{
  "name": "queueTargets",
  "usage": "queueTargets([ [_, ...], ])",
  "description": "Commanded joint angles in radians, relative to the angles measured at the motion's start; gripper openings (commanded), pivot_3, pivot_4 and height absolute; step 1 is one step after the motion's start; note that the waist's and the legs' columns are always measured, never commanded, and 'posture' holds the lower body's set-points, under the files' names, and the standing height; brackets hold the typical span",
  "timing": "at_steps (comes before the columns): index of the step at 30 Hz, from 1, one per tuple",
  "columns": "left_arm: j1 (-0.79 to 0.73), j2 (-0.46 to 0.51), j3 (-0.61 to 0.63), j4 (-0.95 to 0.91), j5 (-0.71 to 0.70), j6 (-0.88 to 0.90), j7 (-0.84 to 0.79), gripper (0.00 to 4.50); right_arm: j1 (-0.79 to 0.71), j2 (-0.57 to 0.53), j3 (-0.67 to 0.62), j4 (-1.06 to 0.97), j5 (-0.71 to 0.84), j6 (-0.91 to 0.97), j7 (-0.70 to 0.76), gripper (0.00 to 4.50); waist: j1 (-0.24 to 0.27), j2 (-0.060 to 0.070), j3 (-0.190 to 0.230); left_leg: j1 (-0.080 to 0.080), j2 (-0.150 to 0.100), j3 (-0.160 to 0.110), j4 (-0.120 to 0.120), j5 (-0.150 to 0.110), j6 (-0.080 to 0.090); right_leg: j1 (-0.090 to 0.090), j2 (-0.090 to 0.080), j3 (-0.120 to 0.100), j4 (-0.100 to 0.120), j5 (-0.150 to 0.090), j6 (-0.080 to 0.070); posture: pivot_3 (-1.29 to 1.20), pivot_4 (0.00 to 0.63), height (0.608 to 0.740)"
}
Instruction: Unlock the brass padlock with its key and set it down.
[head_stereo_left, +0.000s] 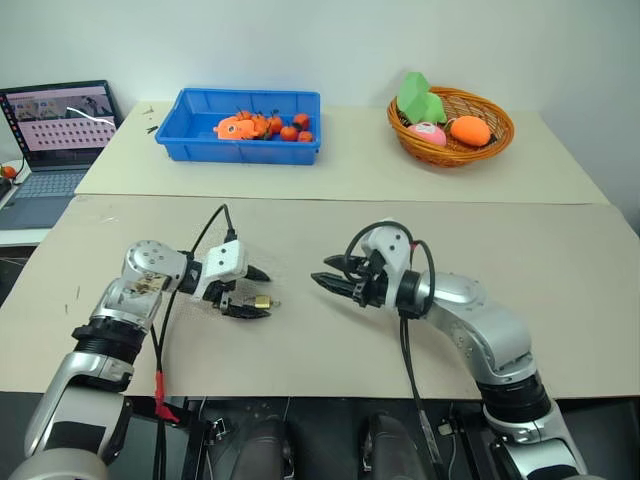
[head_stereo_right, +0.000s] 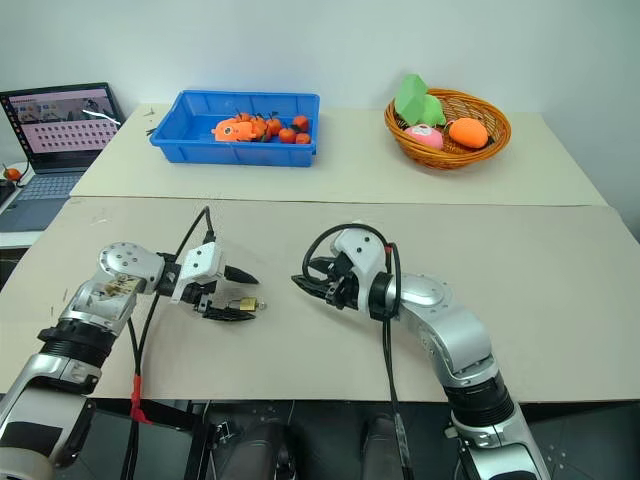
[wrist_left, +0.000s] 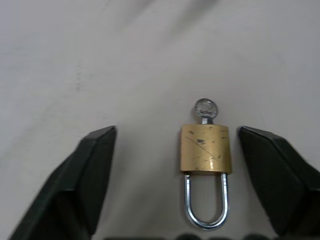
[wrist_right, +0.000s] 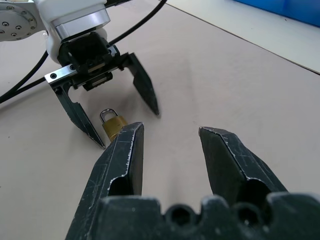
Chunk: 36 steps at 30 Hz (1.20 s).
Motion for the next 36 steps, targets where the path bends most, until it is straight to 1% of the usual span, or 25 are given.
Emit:
queueTargets([
  [1,0.008,0.017,-0.023,0.021,0.039,0.022,-0.003,2.62,-0.023,-0.002,-0.023,-0.027,0.009,-0.031,-0.01,2.19,0.001,0.0,0.0,0.0,0.0,0.0,0.0,0.0,0.0,0.0,0.0,0.0,0.0,0.0,0.0,0.0,0.15,0.664],
  [3,0.008,0.017,-0.023,0.021,0.041,0.025,-0.005,1.85,-0.025,-0.003,-0.023,-0.026,0.007,-0.032,-0.013,2.19,0.001,0.0,0.0,0.0,0.0,0.0,0.0,0.0,0.0,0.0,0.0,0.0,0.0,0.0,0.0,0.0,0.15,0.664],
  [6,0.002,0.015,-0.02,0.026,0.041,0.027,-0.003,0.88,-0.027,-0.007,-0.021,-0.023,0.003,-0.034,-0.017,2.19,0.001,0.0,0.0,0.001,0.0,0.0,0.0,0.0,0.0,0.0,0.0,0.0,0.0,0.0,-0.001,0.0,0.15,0.664],
  [11,-0.011,0.006,-0.017,0.034,0.038,0.035,0.005,0.83,-0.034,-0.014,-0.014,-0.012,-0.015,-0.046,-0.027,2.19,0.002,0.0,0.0,0.001,0.0,0.0,0.0,0.0,0.0,0.0,0.0,0.0,0.0,0.0,-0.001,0.0,0.15,0.664],
  [13,-0.022,0.002,-0.008,0.037,0.036,0.024,0.015,0.83,-0.042,-0.04,0.025,0.008,-0.099,-0.107,-0.051,2.19,0.002,0.0,0.0,0.001,0.0,0.0,0.0,0.0,0.0,0.0,0.0,0.0,0.0,0.0,-0.001,0.0,0.15,0.664],
  [14,-0.027,0.003,-0.006,0.035,0.032,0.028,0.012,0.83,-0.046,-0.059,0.059,0.026,-0.165,-0.16,-0.069,2.19,0.002,0.0,0.0,0.001,0.0,0.0,0.0,0.0,0.0,0.0,0.0,0.0,0.0,0.0,-0.001,0.0,0.15,0.664],
  [15,-0.04,0.011,-0.001,0.017,0.018,0.048,-0.004,0.83,-0.052,-0.088,0.101,0.055,-0.268,-0.259,-0.103,2.19,0.002,0.0,0.0,0.001,0.0,0.0,0.0,0.0,0.0,0.0,0.0,0.0,0.0,0.0,-0.001,0.0,0.15,0.664],
  [17,-0.082,0.027,0.011,-0.014,-0.006,0.091,-0.034,0.83,-0.067,-0.171,0.201,0.125,-0.513,-0.489,-0.196,2.19,0.0,0.0,0.0,0.0,0.0,0.0,0.0,0.0,0.001,-0.001,0.0,0.0,0.0,0.0,0.0,0.0,0.15,0.664],
  [20,-0.134,0.041,0.021,-0.018,-0.012,0.115,-0.059,0.83,-0.083,-0.238,0.269,0.203,-0.702,-0.711,-0.28,2.19,-0.001,0.0,0.0,-0.004,0.0,0.001,0.0,0.0,0.0,-0.004,0.0,0.0,0.0,-0.001,0.001,0.0,0.15,0.664],
  [23,-0.244,0.058,0.029,-0.015,-0.026,0.155,-0.104,0.83,-0.101,-0.308,0.329,0.26,-0.897,-0.973,-0.38,2.19,-0.003,0.0,0.0,-0.009,-0.001,0.001,0.0,0.0,-0.001,-0.009,0.0,0.0,0.001,-0.001,0.001,0.0,0.15,0.664],
  [25,-0.29,0.057,0.031,-0.013,-0.032,0.167,-0.119,0.83,-0.114,-0.311,0.343,0.278,-0.952,-1.059,-0.413,2.19,-0.006,-0.001,0.0,-0.011,-0.001,0.001,0.001,0.001,-0.001,-0.011,0.0,0.0,0.001,-0.001,0.001,0.0,0.15,0.664],
  [27,-0.334,0.051,0.03,-0.018,-0.042,0.192,-0.134,0.83,-0.145,-0.288,0.344,0.289,-0.985,-1.135,-0.438,2.19,-0.01,-0.001,0.0,-0.01,-0.001,0.002,0.001,0.001,-0.001,-0.01,0.0,0.0,0.001,-0.001,0.002,0.0,0.15,0.664],
  [28,-0.35,0.048,0.03,-0.022,-0.048,0.205,-0.141,0.83,-0.159,-0.276,0.341,0.292,-0.995,-1.164,-0.445,2.19,-0.015,-0.001,0.0,-0.01,0.0,0.001,0.002,0.001,-0.002,-0.01,0.0,0.0,0.002,-0.004,0.007,0.0,0.15,0.664],
  [30,-0.363,0.045,0.027,-0.039,-0.055,0.221,-0.153,0.83,-0.197,-0.258,0.341,0.301,-1.023,-1.213,-0.444,2.19,-0.024,-0.001,0.0,-0.01,0.0,0.001,0.002,0.001,-0.002,-0.01,0.0,0.001,0.002,-0.005,0.009,0.0,0.15,0.664],
  [32,-0.361,0.044,0.021,-0.059,-0.058,0.227,-0.158,0.83,-0.228,-0.244,0.343,0.318,-1.052,-1.257,-0.44,2.19,-0.028,-0.001,0.0,-0.01,0.0,0.001,0.002,0.001,-0.002,-0.01,0.0,0.001,0.003,-0.005,0.008,0.0,0.15,0.664],
  [35,-0.354,0.04,0.016,-0.081,-0.064,0.236,-0.16,0.83,-0.257,-0.226,0.348,0.347,-1.093,-1.295,-0.436,2.19,-0.026,-0.001,0.0,-0.01,0.001,0.001,0.002,0.001,-0.002,-0.011,0.001,0.001,0.003,-0.001,0.001,0.0,0.15,0.664],
  [36,-0.352,0.039,0.015,-0.085,-0.065,0.238,-0.16,0.83,-0.263,-0.22,0.349,0.355,-1.103,-1.303,-0.435,2.19,-0.026,-0.001,0.0,-0.01,0.0,0.001,0.002,0.001,-0.002,-0.011,0.001,0.001,0.003,-0.001,0.001,0.0,0.15,0.664],
])
